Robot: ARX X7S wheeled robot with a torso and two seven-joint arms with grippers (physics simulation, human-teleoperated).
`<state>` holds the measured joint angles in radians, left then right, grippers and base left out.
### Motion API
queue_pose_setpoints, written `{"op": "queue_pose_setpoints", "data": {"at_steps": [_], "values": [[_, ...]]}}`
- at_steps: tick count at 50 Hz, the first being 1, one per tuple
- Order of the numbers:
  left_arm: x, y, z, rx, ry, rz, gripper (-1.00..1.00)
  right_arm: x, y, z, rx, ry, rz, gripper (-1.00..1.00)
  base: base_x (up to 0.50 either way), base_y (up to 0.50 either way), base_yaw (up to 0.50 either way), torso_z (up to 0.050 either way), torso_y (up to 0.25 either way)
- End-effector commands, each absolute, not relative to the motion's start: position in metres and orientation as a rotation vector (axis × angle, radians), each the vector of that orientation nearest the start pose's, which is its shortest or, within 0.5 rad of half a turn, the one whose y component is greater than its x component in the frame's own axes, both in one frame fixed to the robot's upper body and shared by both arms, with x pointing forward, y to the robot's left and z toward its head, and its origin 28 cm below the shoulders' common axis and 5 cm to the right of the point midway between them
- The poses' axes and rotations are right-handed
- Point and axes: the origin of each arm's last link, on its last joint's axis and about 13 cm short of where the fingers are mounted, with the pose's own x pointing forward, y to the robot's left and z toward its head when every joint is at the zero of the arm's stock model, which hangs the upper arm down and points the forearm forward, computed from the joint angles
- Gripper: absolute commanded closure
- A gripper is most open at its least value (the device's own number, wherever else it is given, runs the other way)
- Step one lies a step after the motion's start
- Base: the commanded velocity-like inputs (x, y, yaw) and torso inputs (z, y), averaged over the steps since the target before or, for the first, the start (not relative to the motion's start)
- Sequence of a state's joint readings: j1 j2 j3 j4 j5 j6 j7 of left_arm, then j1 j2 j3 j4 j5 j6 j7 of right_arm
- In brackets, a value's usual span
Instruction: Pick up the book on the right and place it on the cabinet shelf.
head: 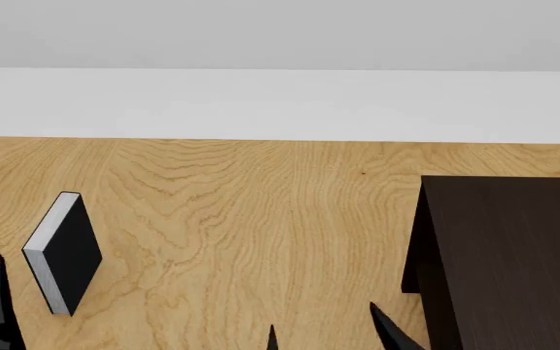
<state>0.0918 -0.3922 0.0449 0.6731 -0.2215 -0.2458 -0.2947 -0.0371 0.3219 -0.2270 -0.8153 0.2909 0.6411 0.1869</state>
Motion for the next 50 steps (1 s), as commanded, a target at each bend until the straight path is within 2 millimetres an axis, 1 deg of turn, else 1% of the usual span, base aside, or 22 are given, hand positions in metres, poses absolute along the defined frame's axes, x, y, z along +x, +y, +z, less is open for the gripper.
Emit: {"op": "queue_pose_setpoints", "data": {"at_steps": [1, 7, 12, 15, 20, 26, 30, 38, 43, 50], "values": [[0.186, 0.25, 0.136, 0.15, -0.373, 0.107, -1.0, 0.155, -0.068, 0.143, 0.004, -0.039, 0.455, -1.0, 0.0, 0.0, 0.0, 0.0, 0.0], [0.191, 0.251, 0.132, 0.146, -0.382, 0.106, -1.0, 0.152, -0.052, 0.151, 0.07, 0.019, 0.522, -1.0, 0.0, 0.0, 0.0, 0.0, 0.0], [0.188, 0.252, 0.136, 0.139, -0.383, 0.098, -1.0, 0.153, -0.045, 0.152, 0.111, 0.057, 0.504, -1.0, 0.0, 0.0, 0.0, 0.0, 0.0], [0.186, 0.253, 0.14, 0.14, -0.385, 0.096, -1.0, 0.152, -0.041, 0.15, 0.127, 0.076, 0.504, -1.0, 0.0, 0.0, 0.0, 0.0, 0.0], [0.183, 0.255, 0.141, 0.141, -0.385, 0.095, -1.0, 0.153, -0.038, 0.148, 0.157, 0.099, 0.49, -1.0, 0.0, 0.0, 0.0, 0.0, 0.0], [0.182, 0.254, 0.144, 0.143, -0.387, 0.089, -1.0, 0.15, -0.031, 0.144, 0.204, 0.138, 0.509, -1.0, 0.0, 0.0, 0.0, 0.0, 0.0], [0.182, 0.254, 0.145, 0.142, -0.388, 0.084, -1.0, 0.153, -0.03, 0.14, 0.224, 0.178, 0.461, -1.0, 0.0, 0.0, 0.0, 0.0, 0.0], [0.181, 0.253, 0.143, 0.128, -0.388, 0.083, -1.0, 0.16, -0.026, 0.131, 0.208, 0.263, 0.433, -1.0, 0.0, 0.0, 0.0, 0.0, 0.0], [0.18, 0.251, 0.14, 0.121, -0.386, 0.086, -1.0, 0.166, -0.028, 0.126, 0.195, 0.325, 0.366, -1.0, 0.0, 0.0, 0.0, 0.0, 0.0], [0.178, 0.245, 0.135, 0.112, -0.379, 0.081, -1.0, 0.164, -0.027, 0.118, 0.126, 0.398, 0.324, -1.0, 0.0, 0.0, 0.0, 0.0, 0.0]]}}
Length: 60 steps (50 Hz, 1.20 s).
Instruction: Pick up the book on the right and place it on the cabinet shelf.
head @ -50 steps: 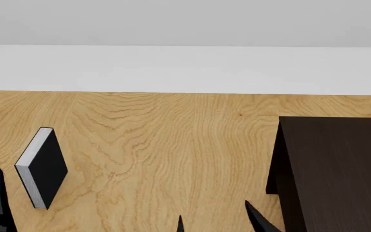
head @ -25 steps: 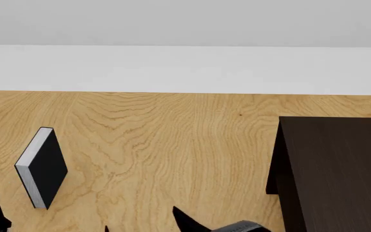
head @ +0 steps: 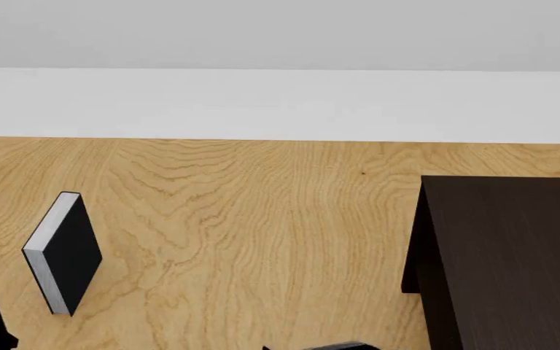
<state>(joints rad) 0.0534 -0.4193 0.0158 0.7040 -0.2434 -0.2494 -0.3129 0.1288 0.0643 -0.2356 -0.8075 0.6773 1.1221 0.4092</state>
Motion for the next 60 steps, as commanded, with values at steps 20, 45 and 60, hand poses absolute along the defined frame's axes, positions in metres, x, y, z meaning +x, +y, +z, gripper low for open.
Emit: {"op": "queue_pose_setpoints", "data": {"at_steps": [20, 45, 60], "values": [[0.17, 0.241, 0.133, 0.105, -0.363, 0.066, -1.0, 0.147, -0.018, 0.111, 0.087, 0.467, 0.445, -1.0, 0.0, 0.0, 0.0, 0.0, 0.0], [0.168, 0.242, 0.134, 0.105, -0.368, 0.064, -1.0, 0.19, -0.001, 0.11, 0.391, 0.687, 0.386, -1.0, 0.0, 0.0, 0.0, 0.0, 0.0], [0.158, 0.238, 0.136, 0.103, -0.366, 0.058, -1.0, 0.184, -0.001, 0.092, 0.395, 0.781, 0.346, -1.0, 0.0, 0.0, 0.0, 0.0, 0.0]]}}
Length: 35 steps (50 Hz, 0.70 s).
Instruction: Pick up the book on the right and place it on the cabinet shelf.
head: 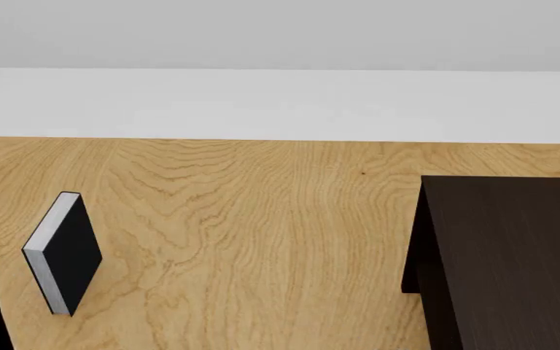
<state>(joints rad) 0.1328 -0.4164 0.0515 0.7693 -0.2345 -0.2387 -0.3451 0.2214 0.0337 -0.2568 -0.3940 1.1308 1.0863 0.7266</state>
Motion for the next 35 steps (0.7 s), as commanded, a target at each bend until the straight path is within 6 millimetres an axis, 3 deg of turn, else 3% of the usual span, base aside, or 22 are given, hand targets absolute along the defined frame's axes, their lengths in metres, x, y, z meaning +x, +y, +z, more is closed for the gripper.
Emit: {"op": "queue_pose_setpoints", "data": {"at_steps": [1, 18, 19, 30, 35], "values": [[0.158, 0.238, 0.136, 0.103, -0.366, 0.058, -1.0, 0.184, 0.0, 0.091, 0.396, 0.785, 0.345, -1.0, 0.0, 0.0, 0.0, 0.0, 0.0], [0.154, 0.237, 0.137, 0.096, -0.367, 0.057, -1.0, 0.195, 0.001, 0.066, 0.387, 0.855, 0.317, -1.0, 0.0, 0.0, 0.0, 0.0, 0.0], [0.153, 0.237, 0.137, 0.096, -0.367, 0.056, -1.0, 0.195, 0.001, 0.064, 0.385, 0.865, 0.316, 1.0, 0.0, 0.0, 0.0, 0.0, 0.0], [0.153, 0.235, 0.134, 0.094, -0.365, 0.06, -1.0, 0.192, 0.001, 0.064, 0.397, 0.883, 0.352, 1.0, 0.0, 0.0, 0.0, 0.0, 0.0], [0.155, 0.236, 0.133, 0.099, -0.366, 0.062, -1.0, 0.2, -0.013, 0.087, 0.328, 0.698, 0.278, 1.0, 0.0, 0.0, 0.0, 0.0, 0.0]]}}
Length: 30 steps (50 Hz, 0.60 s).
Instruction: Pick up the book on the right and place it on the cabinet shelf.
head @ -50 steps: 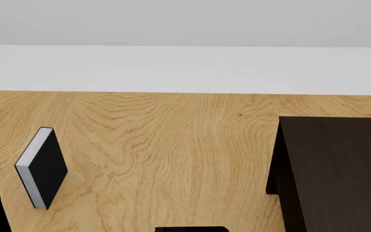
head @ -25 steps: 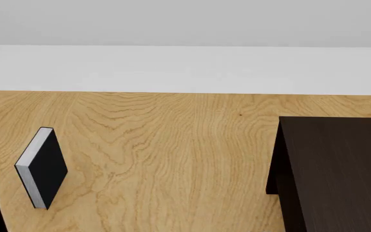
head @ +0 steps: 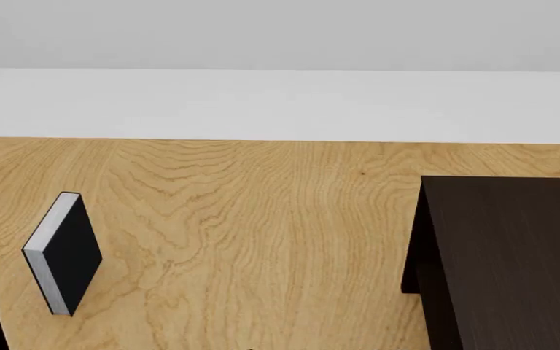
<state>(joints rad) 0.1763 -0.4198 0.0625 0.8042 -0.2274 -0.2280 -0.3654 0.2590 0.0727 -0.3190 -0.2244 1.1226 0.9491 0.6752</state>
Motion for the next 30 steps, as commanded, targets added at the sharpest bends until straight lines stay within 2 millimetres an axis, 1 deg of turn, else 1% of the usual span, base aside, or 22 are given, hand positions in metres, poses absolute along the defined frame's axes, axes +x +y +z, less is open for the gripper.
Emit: {"op": "queue_pose_setpoints", "data": {"at_steps": [1, 4, 6, 10, 13, 15, 16, 17, 21, 25, 30], "values": [[0.156, 0.235, 0.133, 0.1, -0.367, 0.061, -1.0, 0.202, -0.017, 0.093, 0.324, 0.663, 0.267, 1.0, 0.0, 0.0, 0.0, 0.0, 0.0], [0.161, 0.234, 0.132, 0.106, -0.37, 0.057, -1.0, 0.206, -0.026, 0.116, 0.272, 0.529, 0.263, 1.0, 0.0, 0.0, 0.0, 0.0, 0.0], [0.165, 0.234, 0.131, 0.109, -0.371, 0.054, -1.0, 0.206, -0.026, 0.127, 0.219, 0.447, 0.286, 1.0, 0.0, 0.0, 0.0, 0.0, 0.0], [0.173, 0.234, 0.128, 0.112, -0.371, 0.046, -1.0, 0.208, -0.023, 0.134, 0.134, 0.349, 0.346, 1.0, 0.0, 0.0, 0.0, 0.0, 0.0], [0.176, 0.235, 0.126, 0.119, -0.37, 0.043, -1.0, 0.213, -0.021, 0.132, 0.051, 0.278, 0.355, 1.0, 0.0, 0.0, 0.0, 0.0, 0.0], [0.178, 0.237, 0.126, 0.12, -0.37, 0.045, -1.0, 0.216, -0.019, 0.127, -0.095, 0.183, 0.336, 1.0, 0.0, 0.0, 0.0, 0.0, 0.0], [0.178, 0.237, 0.125, 0.12, -0.369, 0.045, -1.0, 0.217, -0.018, 0.125, -0.135, 0.155, 0.332, 1.0, 0.0, 0.0, 0.0, 0.0, 0.0], [0.179, 0.237, 0.125, 0.121, -0.367, 0.045, -1.0, 0.221, -0.018, 0.12, -0.221, 0.121, 0.316, 1.0, 0.0, 0.0, 0.0, 0.0, 0.0], [0.179, 0.238, 0.125, 0.121, -0.367, 0.038, -1.0, 0.228, -0.017, 0.109, -0.436, 0.004, 0.272, 1.0, 0.0, 0.0, 0.0, 0.0, 0.0], [0.179, 0.238, 0.125, 0.12, -0.369, 0.035, -1.0, 0.236, -0.017, 0.094, -0.609, -0.048, 0.231, 1.0, 0.0, 0.0, 0.0, 0.0, 0.0], [0.178, 0.238, 0.125, 0.118, -0.368, 0.035, -1.0, 0.243, -0.017, 0.08, -0.722, -0.079, 0.209, 1.0, 0.0, 0.0, 0.0, 0.0, 0.0]]}}
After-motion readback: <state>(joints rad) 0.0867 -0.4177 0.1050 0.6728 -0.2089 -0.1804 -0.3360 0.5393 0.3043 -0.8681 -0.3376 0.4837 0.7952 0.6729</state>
